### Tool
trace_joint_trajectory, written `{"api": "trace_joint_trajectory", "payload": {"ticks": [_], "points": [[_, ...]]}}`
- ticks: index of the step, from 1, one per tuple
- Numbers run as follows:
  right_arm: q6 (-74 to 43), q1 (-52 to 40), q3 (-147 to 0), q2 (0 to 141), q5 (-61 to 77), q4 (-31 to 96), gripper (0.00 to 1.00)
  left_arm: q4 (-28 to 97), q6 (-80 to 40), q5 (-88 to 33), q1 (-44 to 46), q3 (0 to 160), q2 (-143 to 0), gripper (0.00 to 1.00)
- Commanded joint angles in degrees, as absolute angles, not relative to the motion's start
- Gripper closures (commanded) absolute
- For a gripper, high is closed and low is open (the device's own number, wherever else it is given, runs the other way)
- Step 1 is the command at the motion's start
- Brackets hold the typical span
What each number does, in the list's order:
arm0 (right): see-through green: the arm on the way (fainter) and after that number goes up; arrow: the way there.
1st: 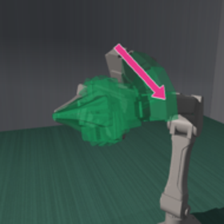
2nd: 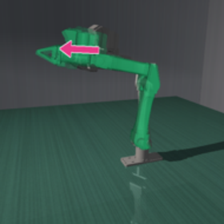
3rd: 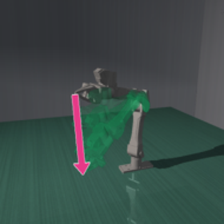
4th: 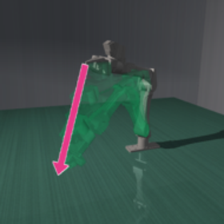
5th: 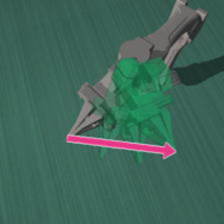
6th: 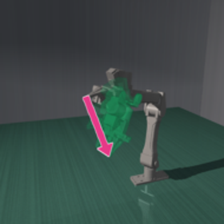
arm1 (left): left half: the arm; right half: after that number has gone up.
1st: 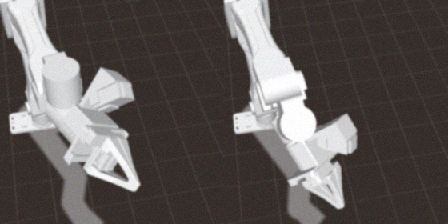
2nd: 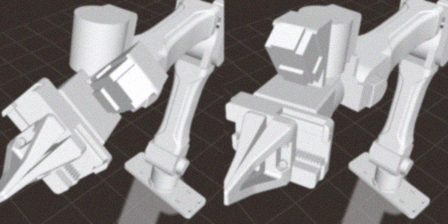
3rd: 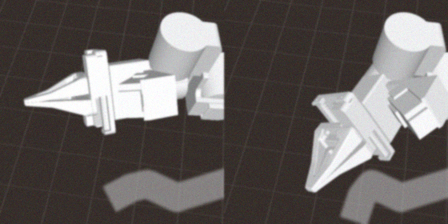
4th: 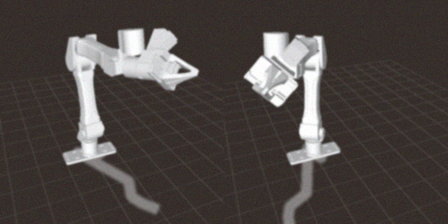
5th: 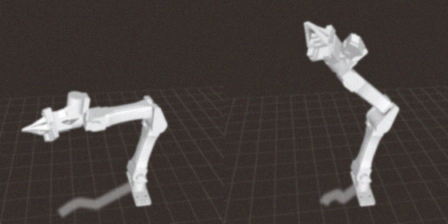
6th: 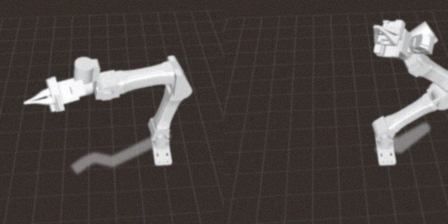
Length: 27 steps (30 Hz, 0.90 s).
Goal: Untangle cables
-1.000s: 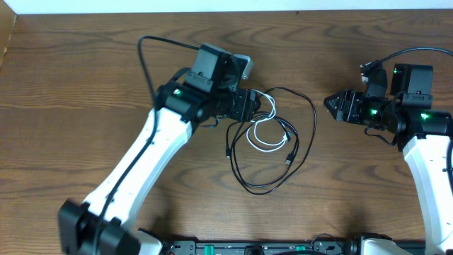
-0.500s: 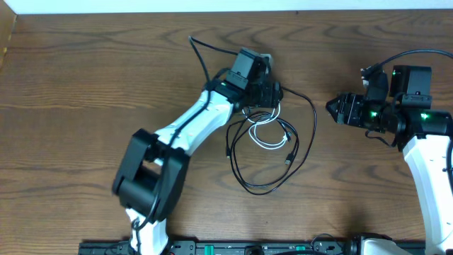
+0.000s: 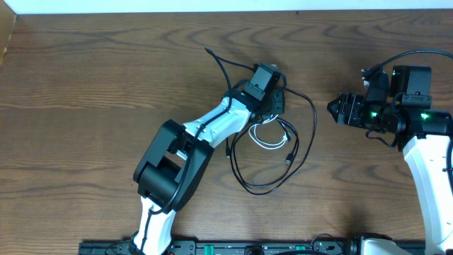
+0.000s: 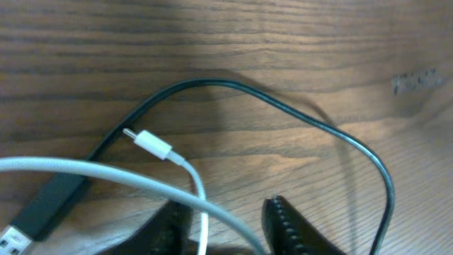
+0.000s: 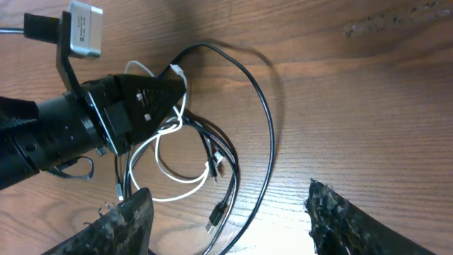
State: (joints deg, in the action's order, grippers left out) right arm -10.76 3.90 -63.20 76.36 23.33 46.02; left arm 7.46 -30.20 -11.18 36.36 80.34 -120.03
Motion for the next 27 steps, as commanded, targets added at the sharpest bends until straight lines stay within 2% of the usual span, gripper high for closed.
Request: {"api": "trace_joint_trajectory", "payload": {"ticks": [1,5,8,14,20,27], "points": [[-11.1,3.7,-63.3,76.5,23.0,46.1,0.34,7.4,-30.7,-9.8,36.2,81.1,-120.1,0.92],[-11.1,3.7,-63.3,76.5,23.0,46.0,0.33,8.1,-28.8,-12.9,34.6,81.2,-115.4,0.92],[-11.1,3.7,-63.3,76.5,23.0,45.9,0.33,9.4,-27.5,-18.2,32.7,81.3,-106.7,0.92],[-11.1,3.7,-63.3,76.5,23.0,45.8,0.32,9.5,-33.3,-31.0,30.6,81.3,-90.1,0.93],[-11.1,3.7,-63.3,76.5,24.5,45.6,0.32,8.9,-33.3,-32.1,28.6,81.4,-77.3,0.93],[-11.1,3.7,-63.3,76.5,31.1,44.1,0.33,3.9,-36.9,-34.7,23.5,84.5,-69.3,0.93]]}}
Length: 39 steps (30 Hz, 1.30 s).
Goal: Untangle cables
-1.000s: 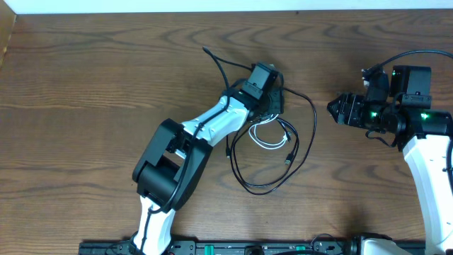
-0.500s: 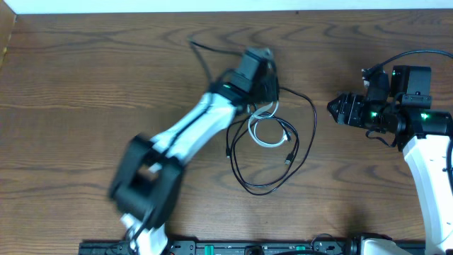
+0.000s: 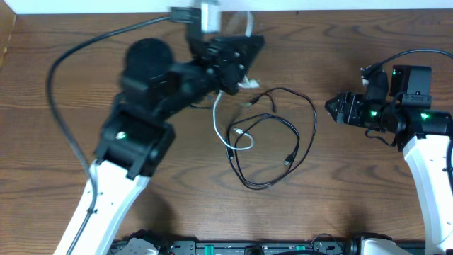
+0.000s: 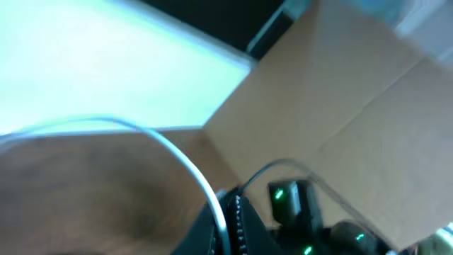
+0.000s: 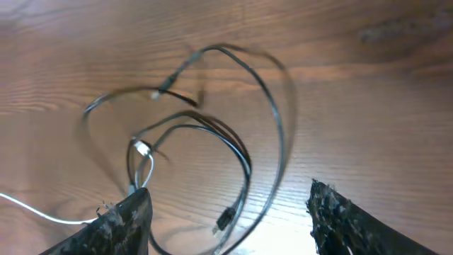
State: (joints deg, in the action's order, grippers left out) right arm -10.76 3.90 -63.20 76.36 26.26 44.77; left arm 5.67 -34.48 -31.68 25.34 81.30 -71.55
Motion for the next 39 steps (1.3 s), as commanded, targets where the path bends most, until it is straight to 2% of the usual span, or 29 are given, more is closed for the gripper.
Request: {"api": "trace_joint_trajectory", "payload": {"ticks": [1,10,19,27,32,39], "points": [[-11.1,3.7,-63.3,76.5,32.3,43.6,0.33,3.1,-37.5,-35.4,22.9,85.4,-68.7,0.93],[-5.6,3.7,-63.3,76.5,50.5,38.7,0.33,1.8,-40.2,-35.8,21.8,91.7,-67.7,0.93],[-4.0,3.6,-63.3,76.5,67.2,30.5,0.33,-10.7,-48.6,-35.4,18.5,93.9,-67.7,0.92],[-4.0,3.1,-63.3,76.5,74.9,22.3,0.32,-4.6,-48.8,-35.4,18.4,93.9,-69.7,0.92],[-6.9,-3.0,-63.3,76.5,74.4,14.0,0.30,0.5,-50.8,-34.5,18.4,93.9,-73.2,0.92],[-13.7,-12.2,-63.3,76.6,62.5,8.3,0.32,5.3,-59.5,-28.8,18.4,93.9,-77.2,0.93]]}}
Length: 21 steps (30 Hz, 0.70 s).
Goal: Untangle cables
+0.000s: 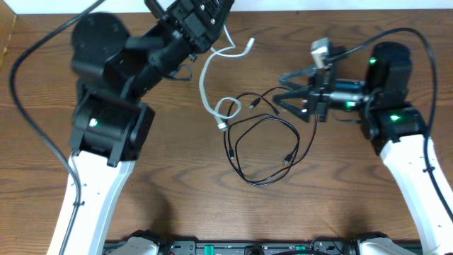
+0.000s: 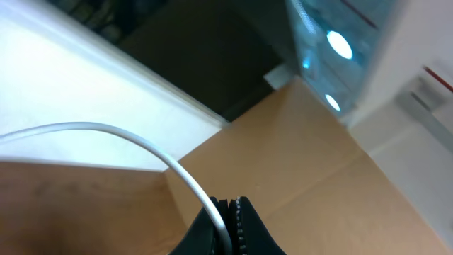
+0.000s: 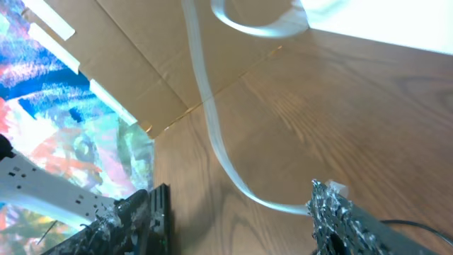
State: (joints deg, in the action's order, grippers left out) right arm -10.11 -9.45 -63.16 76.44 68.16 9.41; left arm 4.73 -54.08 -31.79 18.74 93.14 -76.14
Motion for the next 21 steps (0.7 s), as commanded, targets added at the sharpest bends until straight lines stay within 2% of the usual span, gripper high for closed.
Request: {"api": "trace_joint_trajectory", "payload": {"ticks": [1,7,11,21], "points": [[-14.5,-13.4,-63.3,76.6,60.9,7.6,0.32,5.6,-61.1,-28.7,18.4,93.9,-77.5,0.92],[-15.4,-19.3,-63.3,78.2,54.9,2.4,0.32,5.8,-72.8,-28.9,18.4,93.9,-78.9,0.93],[-17.8,-21.7,-63.3,80.8,48.1,-1.6,0.31,5.7,-76.4,-29.6,18.5,93.9,-78.9,0.93],[-25.2,-26.6,-63.3,90.9,47.8,-21.1,0.31,5.8,-77.3,-29.0,20.9,93.9,-78.9,0.92]]}}
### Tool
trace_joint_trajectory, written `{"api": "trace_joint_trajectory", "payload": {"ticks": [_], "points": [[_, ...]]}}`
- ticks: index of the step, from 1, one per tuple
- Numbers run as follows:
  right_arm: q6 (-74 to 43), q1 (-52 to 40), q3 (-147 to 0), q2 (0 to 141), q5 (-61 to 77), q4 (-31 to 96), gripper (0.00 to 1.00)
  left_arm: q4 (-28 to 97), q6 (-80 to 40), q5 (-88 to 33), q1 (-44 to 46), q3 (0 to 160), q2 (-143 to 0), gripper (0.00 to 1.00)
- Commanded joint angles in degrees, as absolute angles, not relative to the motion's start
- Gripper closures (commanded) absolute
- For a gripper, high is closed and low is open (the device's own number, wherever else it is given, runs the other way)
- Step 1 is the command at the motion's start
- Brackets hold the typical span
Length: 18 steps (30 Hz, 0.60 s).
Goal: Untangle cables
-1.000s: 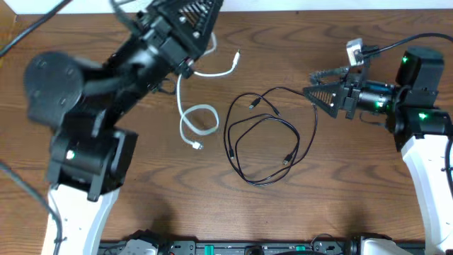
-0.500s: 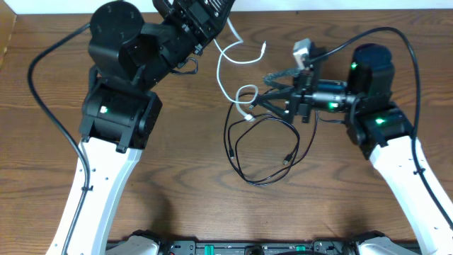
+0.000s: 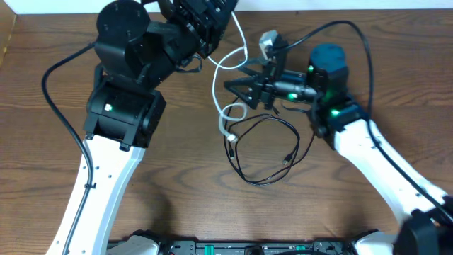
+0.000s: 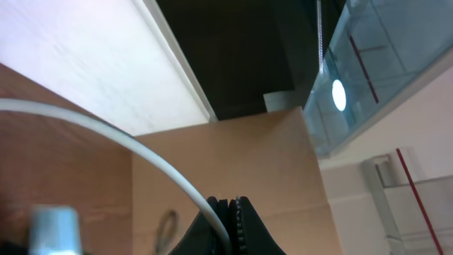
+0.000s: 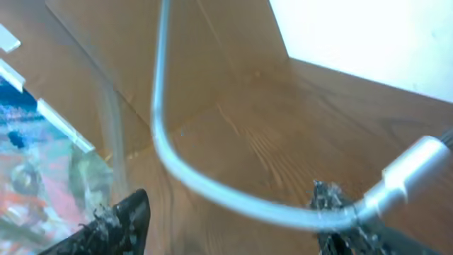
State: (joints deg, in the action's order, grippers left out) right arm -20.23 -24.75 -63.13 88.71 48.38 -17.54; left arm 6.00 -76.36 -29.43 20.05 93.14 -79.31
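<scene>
My left gripper (image 3: 212,27) is raised high over the table's back edge, shut on the white cable (image 3: 244,51). In the left wrist view the white cable (image 4: 106,131) runs into the closed jaws of the left gripper (image 4: 228,210). The cable hangs down to a small loop on the table beside the black cable (image 3: 298,145). My right gripper (image 3: 237,86) is open at mid height. In the right wrist view the white cable (image 5: 212,191) crosses between the spread fingers of the right gripper (image 5: 226,212). A white plug (image 5: 417,166) shows at the right.
The black cable lies in a wide loop on the wooden table (image 3: 368,212), with its plugs inside the loop. The left arm's own supply cable (image 3: 53,85) arcs over the table's left side. A cardboard wall (image 4: 233,163) stands behind the table.
My right gripper has moved left from above the black cable to the hanging white cable, which now runs between its open fingers. The left gripper holds the white cable high, shifted slightly right.
First my left gripper was low on the tangle in mid table, the right gripper open at the far right. Then the left held the white cable lifted toward the back, the black loop left lying. The right arm then came to the middle, and now straddles the white cable.
</scene>
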Motion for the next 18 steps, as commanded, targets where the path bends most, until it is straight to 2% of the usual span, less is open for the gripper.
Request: {"api": "trace_joint_trajectory", "payload": {"ticks": [1,6,14,18], "points": [[-25.7,-27.0,-63.3,91.4,48.5,-22.8,0.31,5.8,-77.3,-28.9,20.9,93.9,-78.9,0.92],[-26.4,-27.5,-63.3,91.7,51.5,-25.3,0.32,5.8,-77.2,-27.9,20.9,93.9,-78.9,0.92],[-28.5,-22.2,-63.3,91.7,63.3,-25.3,0.32,5.7,-77.2,-27.4,20.9,93.9,-78.9,0.92],[-28.5,-21.4,-63.3,91.7,64.9,-25.6,0.32,5.7,-77.2,-27.4,20.9,93.9,-78.9,0.93]]}}
